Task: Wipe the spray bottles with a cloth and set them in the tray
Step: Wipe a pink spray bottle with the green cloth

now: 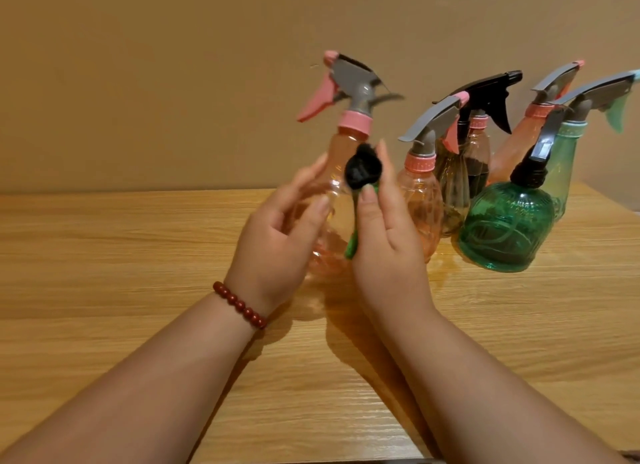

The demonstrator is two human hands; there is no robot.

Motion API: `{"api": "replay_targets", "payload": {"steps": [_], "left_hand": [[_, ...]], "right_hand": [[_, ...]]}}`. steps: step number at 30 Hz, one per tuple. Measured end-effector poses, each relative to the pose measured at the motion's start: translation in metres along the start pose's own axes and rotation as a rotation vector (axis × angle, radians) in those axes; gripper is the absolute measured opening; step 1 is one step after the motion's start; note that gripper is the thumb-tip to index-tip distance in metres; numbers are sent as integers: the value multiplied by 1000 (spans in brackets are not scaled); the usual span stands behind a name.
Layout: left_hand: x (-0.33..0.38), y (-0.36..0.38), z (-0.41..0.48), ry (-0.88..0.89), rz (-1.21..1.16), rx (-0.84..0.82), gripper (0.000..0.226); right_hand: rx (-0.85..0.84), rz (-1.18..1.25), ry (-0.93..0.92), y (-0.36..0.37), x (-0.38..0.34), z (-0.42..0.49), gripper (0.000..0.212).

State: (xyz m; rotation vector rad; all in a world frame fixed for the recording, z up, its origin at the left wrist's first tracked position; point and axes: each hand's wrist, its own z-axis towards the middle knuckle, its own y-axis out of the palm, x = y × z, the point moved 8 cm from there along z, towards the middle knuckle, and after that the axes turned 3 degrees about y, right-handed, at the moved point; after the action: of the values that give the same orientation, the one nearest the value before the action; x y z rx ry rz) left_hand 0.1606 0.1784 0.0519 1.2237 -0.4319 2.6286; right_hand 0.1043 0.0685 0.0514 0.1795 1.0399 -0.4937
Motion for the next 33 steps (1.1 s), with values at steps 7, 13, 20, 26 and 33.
{"api": "replay_targets", "payload": {"steps": [7, 13, 20, 26, 33], "left_hand": [[4, 5, -1, 65, 75, -43, 43], [0, -19, 3, 113, 128, 68, 42], [1, -28, 6, 166, 383, 16, 46], [12, -49, 11, 283, 454, -107, 51], [23, -46, 7, 382, 469, -181, 47]], "right_hand": [[118, -21, 45, -13, -13, 24, 49], [-30, -113, -28, 13, -12, -1, 51], [192, -55, -11, -25, -26, -6, 42], [294, -90, -89, -50, -51, 10, 43], [144, 30, 44, -34, -48, 39, 37]]}}
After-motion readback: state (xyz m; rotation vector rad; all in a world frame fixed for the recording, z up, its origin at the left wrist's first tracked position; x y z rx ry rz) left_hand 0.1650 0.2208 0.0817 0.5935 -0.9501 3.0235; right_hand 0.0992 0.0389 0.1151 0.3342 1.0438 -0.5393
